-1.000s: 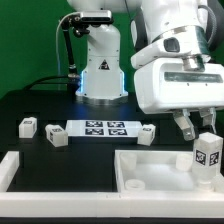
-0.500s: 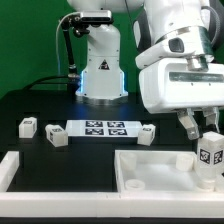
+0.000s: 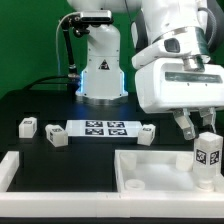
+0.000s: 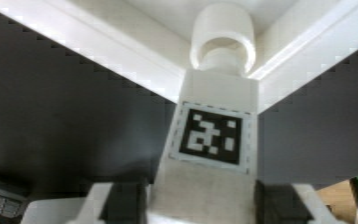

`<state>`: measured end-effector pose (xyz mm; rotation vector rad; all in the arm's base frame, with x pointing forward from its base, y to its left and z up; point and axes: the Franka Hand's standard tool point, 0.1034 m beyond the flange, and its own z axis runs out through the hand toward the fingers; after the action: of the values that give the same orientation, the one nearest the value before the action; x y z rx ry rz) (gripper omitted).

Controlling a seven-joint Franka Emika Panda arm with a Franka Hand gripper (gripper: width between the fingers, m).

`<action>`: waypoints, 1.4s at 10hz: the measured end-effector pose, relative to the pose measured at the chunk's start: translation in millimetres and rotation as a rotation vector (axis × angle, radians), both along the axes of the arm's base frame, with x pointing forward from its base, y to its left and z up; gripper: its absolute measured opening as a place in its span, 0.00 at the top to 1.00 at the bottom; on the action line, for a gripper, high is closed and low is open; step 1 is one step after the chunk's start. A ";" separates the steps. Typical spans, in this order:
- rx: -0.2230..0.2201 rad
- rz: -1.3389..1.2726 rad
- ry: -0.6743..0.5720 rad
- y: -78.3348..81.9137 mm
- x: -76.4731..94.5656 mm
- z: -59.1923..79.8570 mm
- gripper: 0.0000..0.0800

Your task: Assemble square table

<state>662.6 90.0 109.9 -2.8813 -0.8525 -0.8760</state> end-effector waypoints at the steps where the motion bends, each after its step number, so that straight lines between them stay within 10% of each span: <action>1: 0.000 0.000 0.001 0.0 -0.5 -0.4 0.64; 12: 0.010 -0.008 -0.029 6.9 -0.3 -14.0 0.63; 14: 0.010 -0.008 -0.029 6.8 -0.4 -14.2 0.25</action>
Offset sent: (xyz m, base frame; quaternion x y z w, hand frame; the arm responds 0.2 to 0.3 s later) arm -0.0023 0.0051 -0.0092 -0.0019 -0.0066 0.0111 0.9999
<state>662.2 96.8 95.8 -2.8722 -0.8364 -0.9228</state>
